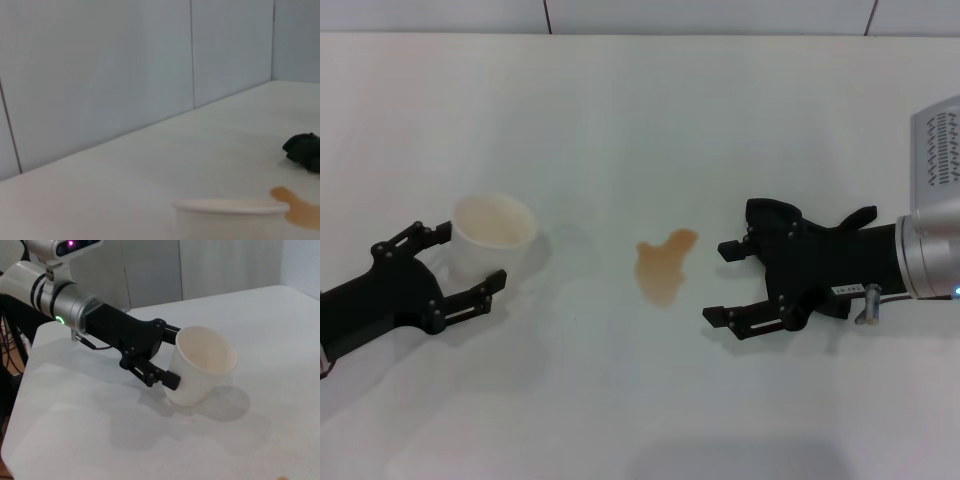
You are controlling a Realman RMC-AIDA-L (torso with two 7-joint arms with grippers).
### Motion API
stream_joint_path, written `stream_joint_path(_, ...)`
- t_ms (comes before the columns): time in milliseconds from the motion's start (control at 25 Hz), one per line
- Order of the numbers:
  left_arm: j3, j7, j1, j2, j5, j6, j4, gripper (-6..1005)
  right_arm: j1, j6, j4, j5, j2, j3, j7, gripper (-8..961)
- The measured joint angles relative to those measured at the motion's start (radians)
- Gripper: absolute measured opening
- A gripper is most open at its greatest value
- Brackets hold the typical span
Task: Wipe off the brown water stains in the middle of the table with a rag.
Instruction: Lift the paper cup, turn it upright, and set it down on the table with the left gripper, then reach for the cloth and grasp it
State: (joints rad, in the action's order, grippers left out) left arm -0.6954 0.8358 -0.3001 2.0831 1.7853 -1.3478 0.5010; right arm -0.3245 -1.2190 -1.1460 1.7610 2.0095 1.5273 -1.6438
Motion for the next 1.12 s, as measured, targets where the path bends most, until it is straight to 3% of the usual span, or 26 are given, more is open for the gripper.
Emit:
stream_joint_path(600, 0.002, -0.005, 0.052, 0.001, 0.002, 0.011, 0.002, 894, 0.013, -0.001, -0.032, 0.0, 0.0, 0.02, -0.004, 812)
stream_joint_path(1120, 0.009, 0.023, 0.207, -0.007, -0.076, -0.126, 0.168, 893, 0.013, 0.002, -0.036, -0.009, 0.0, 0.056, -0.004, 811)
